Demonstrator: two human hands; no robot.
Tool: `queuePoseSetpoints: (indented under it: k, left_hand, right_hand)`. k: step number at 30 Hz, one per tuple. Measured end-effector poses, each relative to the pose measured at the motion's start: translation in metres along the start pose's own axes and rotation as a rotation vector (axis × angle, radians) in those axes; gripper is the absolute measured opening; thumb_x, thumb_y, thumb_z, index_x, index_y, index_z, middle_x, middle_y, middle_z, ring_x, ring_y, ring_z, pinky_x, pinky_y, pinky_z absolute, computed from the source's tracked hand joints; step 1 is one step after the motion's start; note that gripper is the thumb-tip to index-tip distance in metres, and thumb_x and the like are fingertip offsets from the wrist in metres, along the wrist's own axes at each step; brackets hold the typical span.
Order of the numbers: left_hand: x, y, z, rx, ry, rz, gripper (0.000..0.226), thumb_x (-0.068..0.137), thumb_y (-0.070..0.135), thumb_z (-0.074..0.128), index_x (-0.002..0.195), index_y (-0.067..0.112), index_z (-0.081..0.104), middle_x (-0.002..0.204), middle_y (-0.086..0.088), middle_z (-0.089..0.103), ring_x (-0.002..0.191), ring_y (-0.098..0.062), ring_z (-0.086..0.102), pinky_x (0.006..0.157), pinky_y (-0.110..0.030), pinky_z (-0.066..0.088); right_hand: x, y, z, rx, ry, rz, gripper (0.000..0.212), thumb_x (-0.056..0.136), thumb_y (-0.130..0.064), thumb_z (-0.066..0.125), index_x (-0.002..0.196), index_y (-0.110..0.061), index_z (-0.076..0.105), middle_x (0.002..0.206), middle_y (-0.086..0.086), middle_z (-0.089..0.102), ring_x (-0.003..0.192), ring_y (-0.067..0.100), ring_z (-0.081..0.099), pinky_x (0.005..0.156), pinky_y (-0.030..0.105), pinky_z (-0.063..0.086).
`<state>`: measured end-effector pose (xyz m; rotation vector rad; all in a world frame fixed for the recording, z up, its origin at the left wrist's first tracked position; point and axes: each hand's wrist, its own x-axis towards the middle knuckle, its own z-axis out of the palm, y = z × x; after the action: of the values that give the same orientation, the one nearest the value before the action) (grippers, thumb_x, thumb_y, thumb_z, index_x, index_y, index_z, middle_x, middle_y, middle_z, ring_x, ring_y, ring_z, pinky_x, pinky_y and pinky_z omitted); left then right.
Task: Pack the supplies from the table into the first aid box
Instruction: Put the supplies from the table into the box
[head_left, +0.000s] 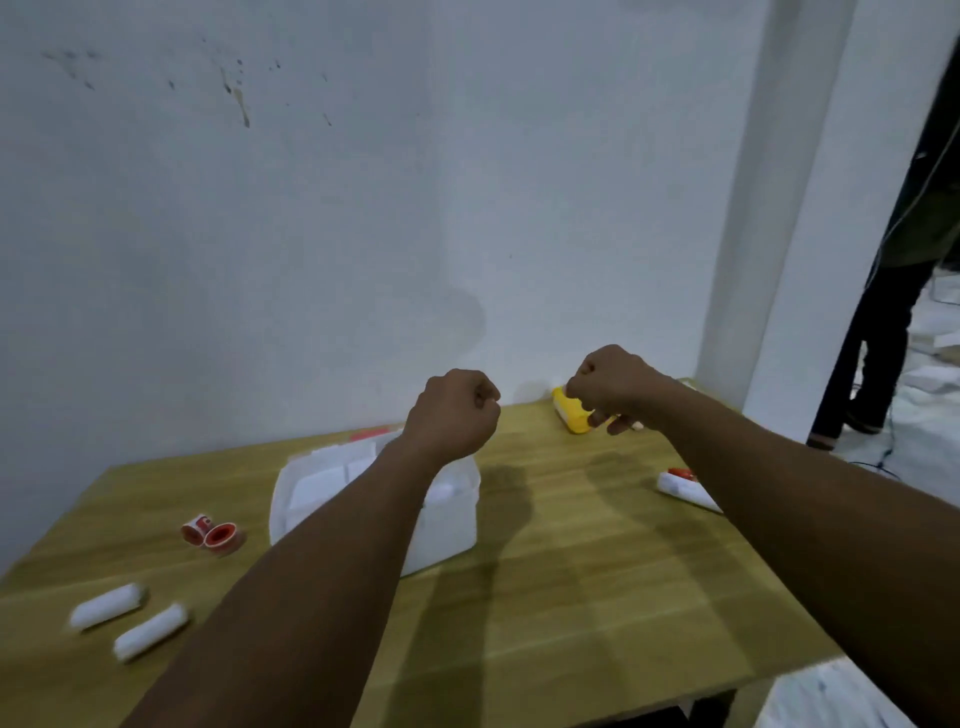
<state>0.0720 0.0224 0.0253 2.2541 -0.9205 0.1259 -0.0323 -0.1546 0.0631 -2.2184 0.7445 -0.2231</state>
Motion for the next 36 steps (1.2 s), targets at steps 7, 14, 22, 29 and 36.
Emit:
queuePoseSetpoints:
  k: [7,14,22,29,36]
  left_hand:
    - [0.045,0.034,0.053,-0.017,-0.151,-0.056,0.029,0.075,0.037,0.052,0.099,0.032,0.068,0.109,0.001,0.066,0.099,-0.022,0.063,0.089,-0.040,0.054]
    - [0.112,0.041,0.120,0.083,-0.267,-0.131,0.037,0.085,0.039,0.059,0.120,0.027,0.062,0.124,0.000,0.059,0.110,-0.025,0.059,0.092,-0.039,0.050]
    - [0.163,0.034,0.178,0.206,-0.291,-0.194,0.048,0.091,0.042,0.054,0.134,0.022,0.045,0.131,-0.009,0.044,0.116,-0.033,0.054,0.082,-0.036,0.039]
    - [0.178,0.024,0.200,0.161,-0.226,-0.208,0.044,0.088,0.033,0.060,0.128,0.020,0.050,0.122,-0.011,0.058,0.109,-0.033,0.059,0.077,-0.032,0.042]
    - [0.171,0.024,0.193,0.046,-0.215,-0.258,0.054,0.084,0.028,0.068,0.131,0.014,0.045,0.125,-0.013,0.056,0.113,-0.034,0.057,0.078,-0.031,0.038]
  right_hand:
    - [0.036,0.056,-0.043,-0.072,0.098,0.076,0.021,0.088,-0.015,0.058,0.096,0.003,0.064,0.102,0.026,0.072,0.091,0.040,0.073,0.069,0.042,0.060]
    - [0.108,0.103,-0.060,-0.264,0.176,0.064,0.026,0.086,-0.023,0.058,0.101,-0.002,0.064,0.103,0.014,0.068,0.093,0.031,0.065,0.083,0.044,0.058]
    - [0.189,0.142,-0.063,-0.438,0.163,0.047,0.034,0.082,-0.029,0.063,0.111,-0.012,0.056,0.111,0.008,0.062,0.099,0.027,0.058,0.085,0.040,0.054]
    - [0.217,0.151,-0.042,-0.517,0.144,0.086,0.026,0.083,-0.017,0.063,0.098,-0.012,0.041,0.084,0.005,0.048,0.082,0.026,0.054,0.062,0.034,0.042]
    - [0.209,0.149,-0.036,-0.432,0.079,0.148,0.032,0.082,-0.019,0.069,0.093,-0.010,0.040,0.083,0.004,0.047,0.072,0.019,0.050,0.049,0.027,0.032]
